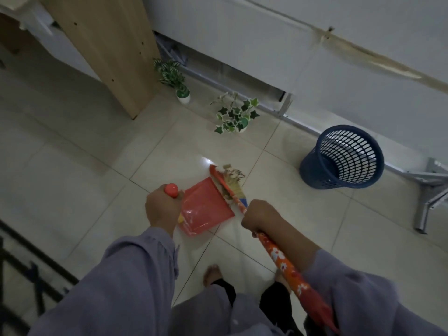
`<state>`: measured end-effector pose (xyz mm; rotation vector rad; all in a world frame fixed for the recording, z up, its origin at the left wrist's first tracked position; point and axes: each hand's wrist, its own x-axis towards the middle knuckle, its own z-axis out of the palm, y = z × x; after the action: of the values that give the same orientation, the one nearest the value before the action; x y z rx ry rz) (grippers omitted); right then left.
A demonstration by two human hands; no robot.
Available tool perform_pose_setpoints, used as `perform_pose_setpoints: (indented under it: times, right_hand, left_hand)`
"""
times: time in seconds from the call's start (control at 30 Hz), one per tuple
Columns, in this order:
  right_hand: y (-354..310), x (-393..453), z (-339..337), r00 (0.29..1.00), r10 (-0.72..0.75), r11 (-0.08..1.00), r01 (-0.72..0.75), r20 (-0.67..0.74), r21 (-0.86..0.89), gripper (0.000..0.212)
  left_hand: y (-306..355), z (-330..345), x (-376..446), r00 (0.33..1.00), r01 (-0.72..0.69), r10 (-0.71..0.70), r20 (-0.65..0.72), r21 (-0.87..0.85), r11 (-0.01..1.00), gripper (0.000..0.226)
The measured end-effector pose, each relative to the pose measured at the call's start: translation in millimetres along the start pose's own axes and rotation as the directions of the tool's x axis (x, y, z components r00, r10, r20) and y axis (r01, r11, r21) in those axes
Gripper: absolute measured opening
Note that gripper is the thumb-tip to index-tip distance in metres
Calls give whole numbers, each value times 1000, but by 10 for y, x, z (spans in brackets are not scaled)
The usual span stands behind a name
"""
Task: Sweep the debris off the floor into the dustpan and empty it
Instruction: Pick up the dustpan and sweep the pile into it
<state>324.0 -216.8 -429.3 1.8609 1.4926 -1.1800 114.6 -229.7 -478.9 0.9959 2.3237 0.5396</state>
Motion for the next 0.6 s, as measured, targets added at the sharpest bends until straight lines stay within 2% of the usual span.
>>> perform_pose_setpoints:
  times: [0.1,0.17,0.23,0.37,0.47,0.53,0.6]
  right_hand:
    - [-51,-65,-19,996,-45,998,49,79,-41,22]
    - [-49,-108,-130,994,-50,997,55,95,-51,17]
    - [-42,-141,-242,994,-50,998,53,97,-33,22]
    - [-61,-158,-338,999,-47,997,48,19,-53,20]
    - [-119,-147,-210,997,-69,995,66,-34,-76,7]
    - [-177,-165,-66,996,-87,991,83,-32,-109,20]
    - [-218,-193,65,995,-96,989,98,20,-110,23]
  left_hand:
    - [-95,4,23,999,41,-41,-16,-11,999,25]
    - [-128,2,7,998,55,-56,-15,-20,998,25]
    - [-141,-10,-5,998,68,-68,-14,-30,997,25]
    - [-198,-18,2,997,71,-72,-30,-51,996,28]
    - [-260,-21,6,994,94,-99,-49,-93,991,28]
    - [-295,-12,6,993,97,-103,-56,-103,990,28]
    - [-321,-9,13,993,92,-100,-67,-111,989,28]
